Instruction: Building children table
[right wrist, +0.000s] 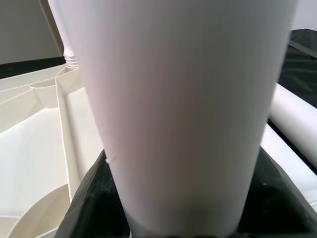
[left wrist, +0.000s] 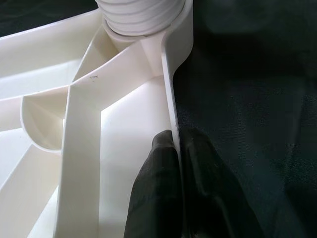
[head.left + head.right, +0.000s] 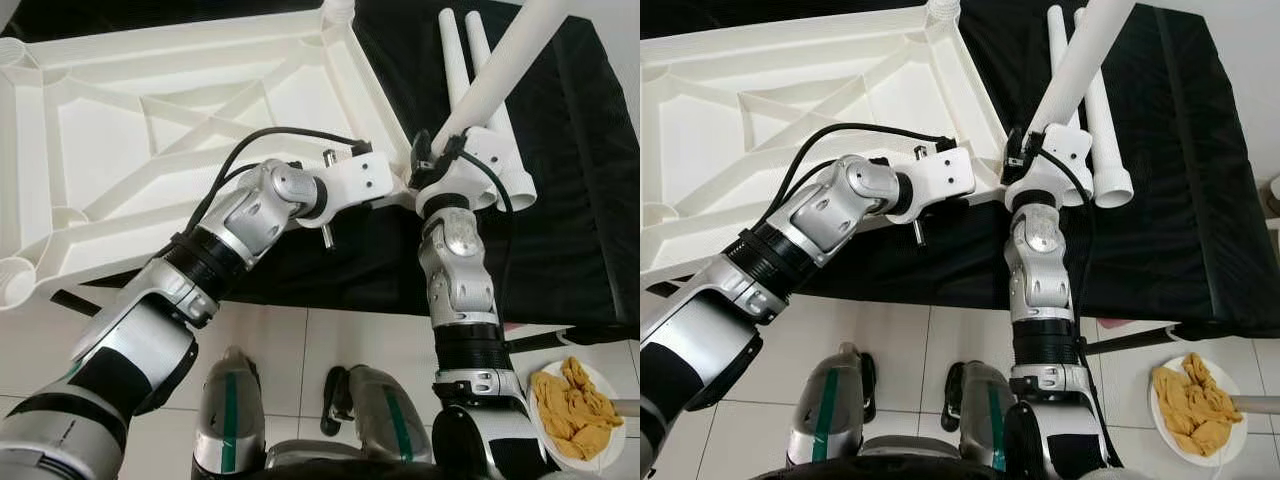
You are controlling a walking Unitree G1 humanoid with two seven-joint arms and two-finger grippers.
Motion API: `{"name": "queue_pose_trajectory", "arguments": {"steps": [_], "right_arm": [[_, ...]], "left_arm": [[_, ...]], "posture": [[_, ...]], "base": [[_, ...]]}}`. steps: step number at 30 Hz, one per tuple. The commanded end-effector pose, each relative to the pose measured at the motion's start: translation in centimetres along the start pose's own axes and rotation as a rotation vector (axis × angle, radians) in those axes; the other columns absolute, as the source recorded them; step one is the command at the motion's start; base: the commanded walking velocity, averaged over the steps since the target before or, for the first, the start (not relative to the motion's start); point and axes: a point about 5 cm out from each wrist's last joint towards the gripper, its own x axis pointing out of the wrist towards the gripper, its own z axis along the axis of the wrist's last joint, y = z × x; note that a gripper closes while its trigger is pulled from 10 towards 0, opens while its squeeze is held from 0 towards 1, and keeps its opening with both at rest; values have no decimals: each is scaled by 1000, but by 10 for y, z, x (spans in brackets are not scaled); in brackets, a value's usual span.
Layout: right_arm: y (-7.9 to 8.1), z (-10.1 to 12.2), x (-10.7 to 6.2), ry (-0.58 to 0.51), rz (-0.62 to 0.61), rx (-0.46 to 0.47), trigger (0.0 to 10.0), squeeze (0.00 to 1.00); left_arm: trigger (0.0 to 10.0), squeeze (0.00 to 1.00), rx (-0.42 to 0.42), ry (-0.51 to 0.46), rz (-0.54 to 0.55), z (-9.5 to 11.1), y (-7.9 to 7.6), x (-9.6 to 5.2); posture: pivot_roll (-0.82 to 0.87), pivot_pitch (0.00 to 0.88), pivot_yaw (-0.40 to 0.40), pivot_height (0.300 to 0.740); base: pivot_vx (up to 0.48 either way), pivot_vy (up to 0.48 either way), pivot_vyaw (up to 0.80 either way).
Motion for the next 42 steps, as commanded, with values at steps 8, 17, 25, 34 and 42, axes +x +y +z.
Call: {"name": "queue_pose_trajectory", "arguments": {"steps": [8,17,25,34,42], "right_arm": [[-17,4,0,-1,-121,-21,10000,718],[-17,5,2,-14,-73,-25,10000,1000],[-11,7,6,-25,87,-21,10000,0],[-13,16,11,-55,239,-12,10000,0],[-39,16,10,-7,625,-103,10000,0]], "left_arm": [[10000,0,-5,88,-189,-19,-26,11],[10000,0,-2,86,-185,-19,-25,11],[10000,0,-7,86,-181,-20,-25,10],[10000,0,-6,86,-180,-20,-24,9],[10000,0,-1,88,-176,-19,-22,8]], "posture": [[32,7,-60,740],[31,11,-55,740],[34,20,-52,740],[34,21,-47,740],[37,23,-41,740]], "base": [[0,0,0],[0,0,0],[0,0,0],[0,0,0],[0,0,0]]}}
